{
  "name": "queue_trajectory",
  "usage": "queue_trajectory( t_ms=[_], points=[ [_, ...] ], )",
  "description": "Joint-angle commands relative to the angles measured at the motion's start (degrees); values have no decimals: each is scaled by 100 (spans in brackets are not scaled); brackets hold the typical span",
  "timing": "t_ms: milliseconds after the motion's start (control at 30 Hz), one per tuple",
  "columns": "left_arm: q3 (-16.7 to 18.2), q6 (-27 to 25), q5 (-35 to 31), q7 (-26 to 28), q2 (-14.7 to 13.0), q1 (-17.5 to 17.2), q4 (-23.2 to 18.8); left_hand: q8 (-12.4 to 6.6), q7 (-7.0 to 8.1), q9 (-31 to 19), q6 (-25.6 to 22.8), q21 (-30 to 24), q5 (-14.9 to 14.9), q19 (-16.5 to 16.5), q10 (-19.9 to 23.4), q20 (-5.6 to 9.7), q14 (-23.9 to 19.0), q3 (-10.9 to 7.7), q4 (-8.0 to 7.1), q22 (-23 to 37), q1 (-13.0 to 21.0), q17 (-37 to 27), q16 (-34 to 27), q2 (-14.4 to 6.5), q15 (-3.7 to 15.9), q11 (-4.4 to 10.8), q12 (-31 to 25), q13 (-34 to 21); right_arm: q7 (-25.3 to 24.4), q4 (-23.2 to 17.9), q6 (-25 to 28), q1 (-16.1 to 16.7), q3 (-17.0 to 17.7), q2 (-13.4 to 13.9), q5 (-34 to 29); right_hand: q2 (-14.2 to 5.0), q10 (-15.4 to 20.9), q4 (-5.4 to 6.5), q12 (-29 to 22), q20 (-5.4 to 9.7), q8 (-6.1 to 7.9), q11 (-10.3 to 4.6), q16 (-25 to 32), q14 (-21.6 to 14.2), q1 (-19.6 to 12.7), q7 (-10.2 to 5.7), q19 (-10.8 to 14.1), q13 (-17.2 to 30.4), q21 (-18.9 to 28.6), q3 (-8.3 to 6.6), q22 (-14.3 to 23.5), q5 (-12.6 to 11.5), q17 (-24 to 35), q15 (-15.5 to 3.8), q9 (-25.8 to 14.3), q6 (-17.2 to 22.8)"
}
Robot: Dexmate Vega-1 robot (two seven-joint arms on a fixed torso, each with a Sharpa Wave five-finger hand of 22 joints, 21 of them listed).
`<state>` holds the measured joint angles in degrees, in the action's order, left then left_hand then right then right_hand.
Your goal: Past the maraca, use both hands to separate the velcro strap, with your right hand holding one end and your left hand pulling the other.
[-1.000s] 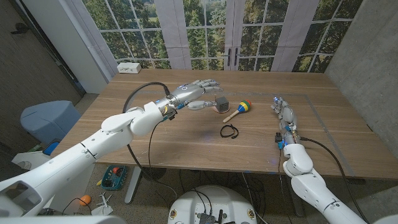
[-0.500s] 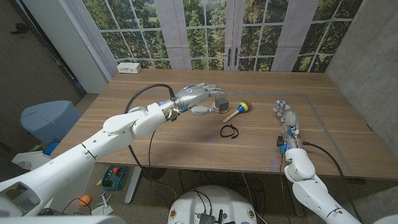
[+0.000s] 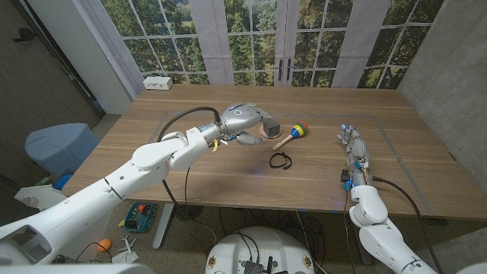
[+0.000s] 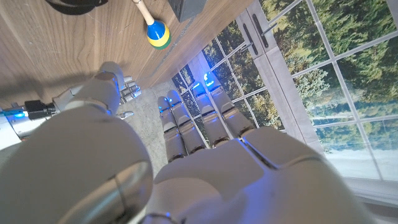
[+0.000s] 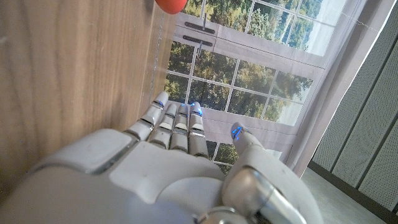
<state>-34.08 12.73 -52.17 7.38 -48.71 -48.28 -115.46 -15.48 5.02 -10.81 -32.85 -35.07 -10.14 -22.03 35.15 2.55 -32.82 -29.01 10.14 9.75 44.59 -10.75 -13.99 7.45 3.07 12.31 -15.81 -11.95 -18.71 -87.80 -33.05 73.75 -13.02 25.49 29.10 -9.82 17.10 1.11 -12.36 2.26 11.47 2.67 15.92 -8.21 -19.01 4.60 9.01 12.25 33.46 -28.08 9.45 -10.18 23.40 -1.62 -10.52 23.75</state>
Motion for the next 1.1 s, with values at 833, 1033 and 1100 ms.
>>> queue_trajectory(
  t_ms=[833,1033,1100],
  points=[
    [-457,-123,-799,-831,153,347,-19,-202,262,-56,-622,323,27,564,370,-11,218,429,-67,106,97,-356,-194,-124,947,8,-47,-158,152,184,-55,75,96,-61,198,-50,64,-24,-21,15,0,4,51,-40,41,20,64,21,-83,33,28,10,14,18,-31,58],
    [-507,-97,-818,-853,168,365,16,-219,261,-57,-671,325,26,552,437,-37,252,451,-68,110,115,-379,-203,-151,949,11,-70,-178,175,215,-65,62,96,-64,219,-51,76,-26,-24,16,-1,6,53,-42,45,23,69,21,-97,34,28,10,13,15,-31,62],
    [-553,-64,-843,-866,181,383,55,-215,257,-57,-664,324,23,546,447,-43,247,449,-70,111,125,-386,-211,-171,954,12,-74,-183,190,234,-69,59,97,-64,235,-52,69,-27,-21,13,-1,1,53,-39,46,23,71,21,-99,34,29,9,13,15,-32,63]
  ],
)
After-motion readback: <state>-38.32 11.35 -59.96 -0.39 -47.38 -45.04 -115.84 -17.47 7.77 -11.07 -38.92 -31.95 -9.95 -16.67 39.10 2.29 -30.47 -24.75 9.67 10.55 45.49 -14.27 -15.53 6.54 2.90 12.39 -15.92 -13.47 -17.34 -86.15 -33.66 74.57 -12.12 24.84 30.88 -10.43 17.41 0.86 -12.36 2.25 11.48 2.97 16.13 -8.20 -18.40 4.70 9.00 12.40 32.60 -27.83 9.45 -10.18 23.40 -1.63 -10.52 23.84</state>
